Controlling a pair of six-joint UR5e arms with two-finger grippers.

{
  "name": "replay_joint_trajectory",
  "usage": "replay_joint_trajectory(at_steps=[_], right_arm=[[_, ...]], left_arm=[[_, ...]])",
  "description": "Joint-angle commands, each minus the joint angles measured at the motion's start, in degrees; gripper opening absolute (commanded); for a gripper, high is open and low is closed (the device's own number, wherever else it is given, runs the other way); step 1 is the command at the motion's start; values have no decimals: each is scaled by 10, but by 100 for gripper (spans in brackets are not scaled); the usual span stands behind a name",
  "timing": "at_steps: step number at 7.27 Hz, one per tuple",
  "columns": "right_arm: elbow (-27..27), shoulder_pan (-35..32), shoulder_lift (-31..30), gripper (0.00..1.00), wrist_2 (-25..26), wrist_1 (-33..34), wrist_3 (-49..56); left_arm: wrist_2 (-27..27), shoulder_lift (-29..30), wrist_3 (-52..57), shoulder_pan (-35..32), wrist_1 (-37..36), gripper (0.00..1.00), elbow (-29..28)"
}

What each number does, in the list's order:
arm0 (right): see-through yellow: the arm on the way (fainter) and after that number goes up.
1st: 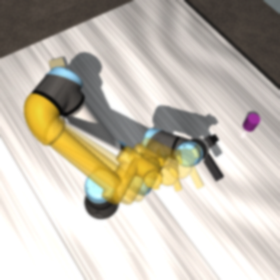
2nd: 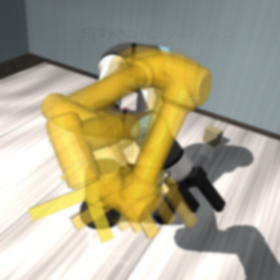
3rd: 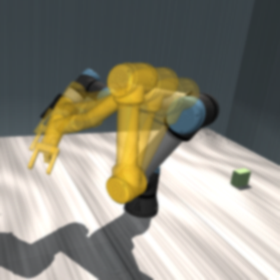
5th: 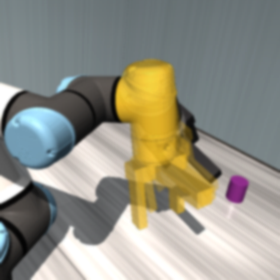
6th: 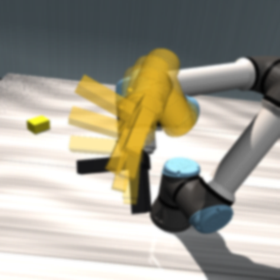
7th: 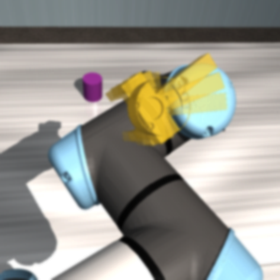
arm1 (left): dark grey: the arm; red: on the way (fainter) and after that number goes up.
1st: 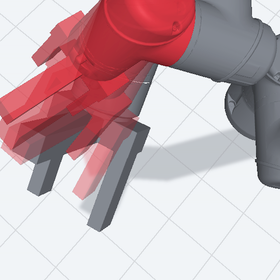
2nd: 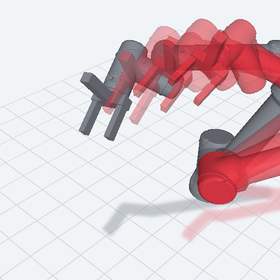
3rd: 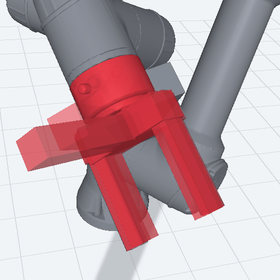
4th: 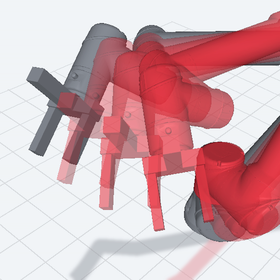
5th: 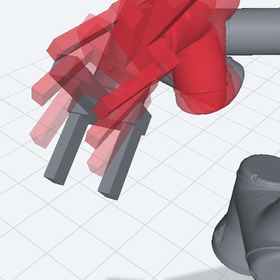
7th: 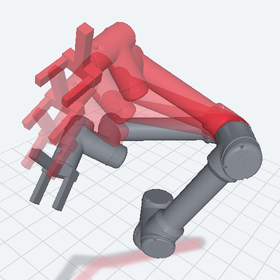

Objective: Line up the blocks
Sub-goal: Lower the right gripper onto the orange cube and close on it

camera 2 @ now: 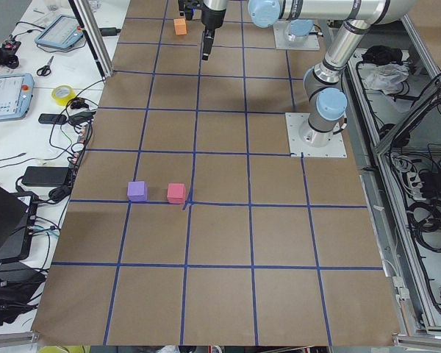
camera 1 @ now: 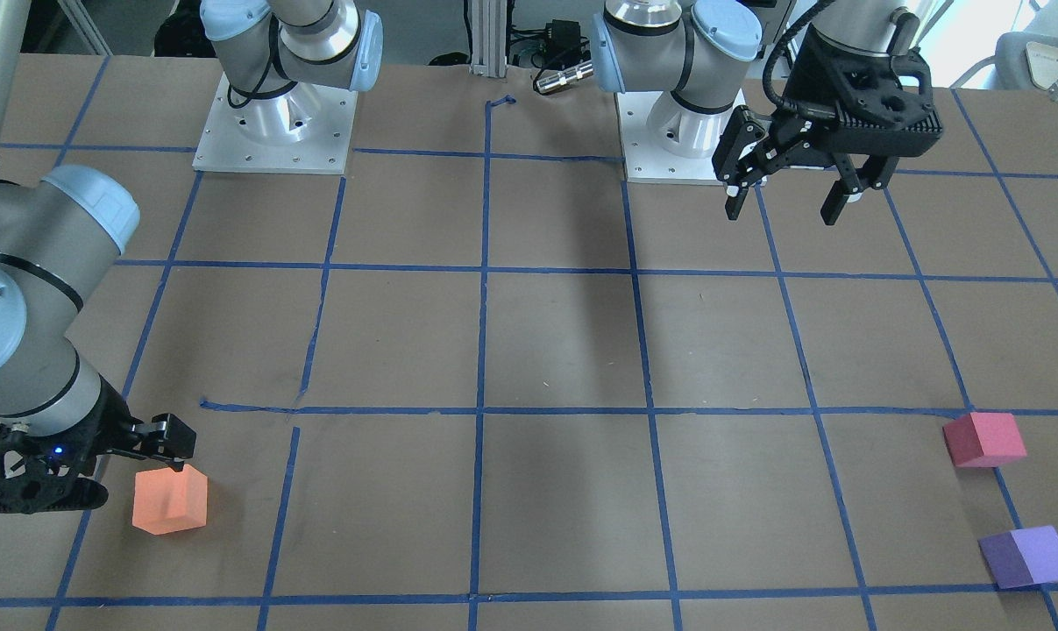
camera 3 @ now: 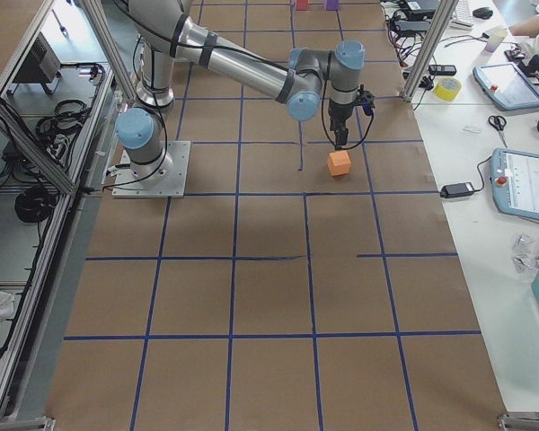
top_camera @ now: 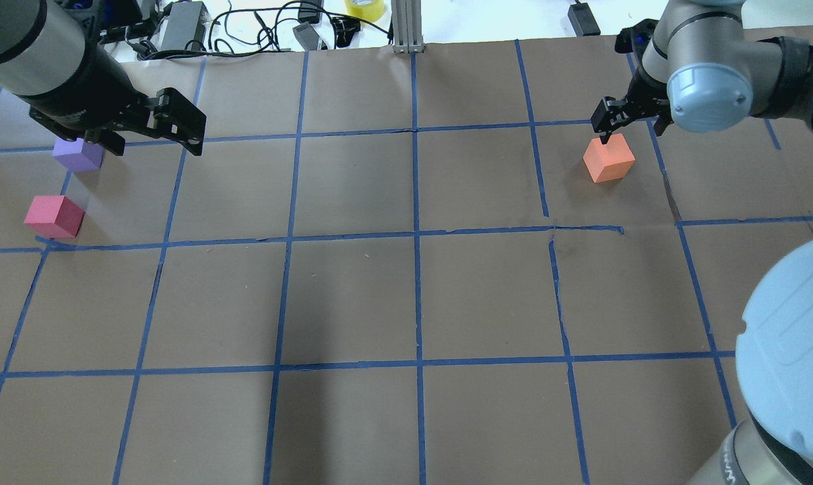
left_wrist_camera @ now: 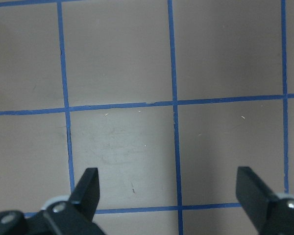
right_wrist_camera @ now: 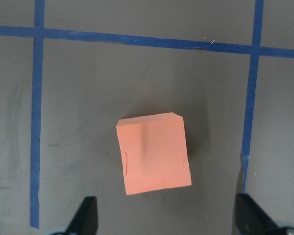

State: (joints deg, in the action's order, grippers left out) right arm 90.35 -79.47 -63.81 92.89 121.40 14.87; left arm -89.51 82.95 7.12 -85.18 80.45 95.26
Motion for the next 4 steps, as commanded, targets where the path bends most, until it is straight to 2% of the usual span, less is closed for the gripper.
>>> replay_joint_trajectory(at_steps=[1,4], right_arm=[[0,7,33,100,-2,35,1],[-2,10,53,100,-4,59,27]], left_arm=[[-1,-1,0,-1,1,100,0],[-4,-1,0,-1,1,100,0]])
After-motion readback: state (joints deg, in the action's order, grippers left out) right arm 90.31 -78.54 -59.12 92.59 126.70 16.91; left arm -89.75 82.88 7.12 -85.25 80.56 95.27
